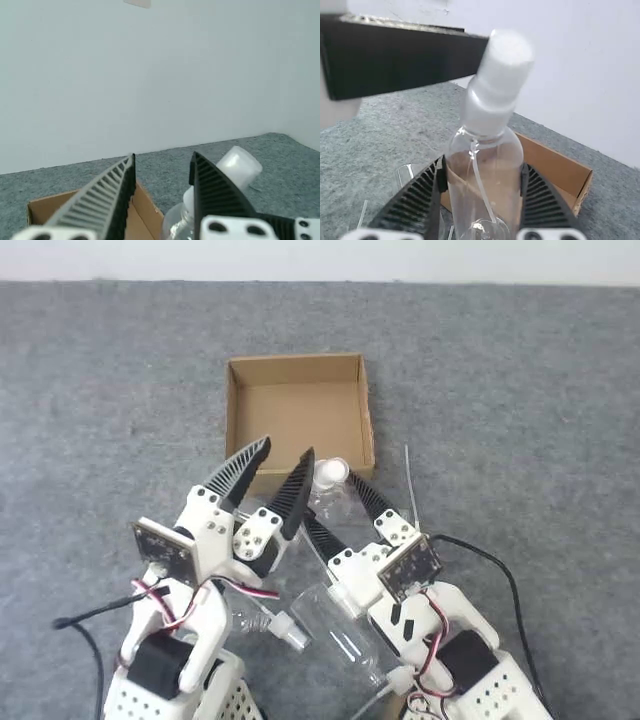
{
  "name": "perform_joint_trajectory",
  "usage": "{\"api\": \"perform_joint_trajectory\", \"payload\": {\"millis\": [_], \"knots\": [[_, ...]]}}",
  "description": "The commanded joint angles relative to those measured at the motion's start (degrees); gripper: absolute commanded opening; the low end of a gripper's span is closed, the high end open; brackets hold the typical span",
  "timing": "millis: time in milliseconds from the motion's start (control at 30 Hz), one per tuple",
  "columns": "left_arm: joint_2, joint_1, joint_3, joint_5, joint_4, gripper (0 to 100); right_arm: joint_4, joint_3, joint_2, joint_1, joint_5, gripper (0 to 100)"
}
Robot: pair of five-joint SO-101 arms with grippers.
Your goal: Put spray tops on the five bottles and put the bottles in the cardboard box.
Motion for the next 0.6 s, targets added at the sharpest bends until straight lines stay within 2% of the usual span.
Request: {"api": "perform_joint_trajectory", "payload": {"millis": [0,200,367,567], "knots": [[0.0,1.05,-0.66,-1.32,0.97,17,-0.92,-3.25,-1.1,-0.92,0.0,6.9],[0.0,1.32,-0.75,-1.32,2.02,17,-0.92,-3.25,-1.1,-0.92,0.0,6.9],[0.0,3.6,-0.57,-6.77,2.29,17,-0.92,-3.25,-1.1,-0.92,0.0,6.9],[0.09,4.66,-0.66,-7.3,3.43,17,-0.92,-3.25,-1.1,0.66,0.0,6.9]]}}
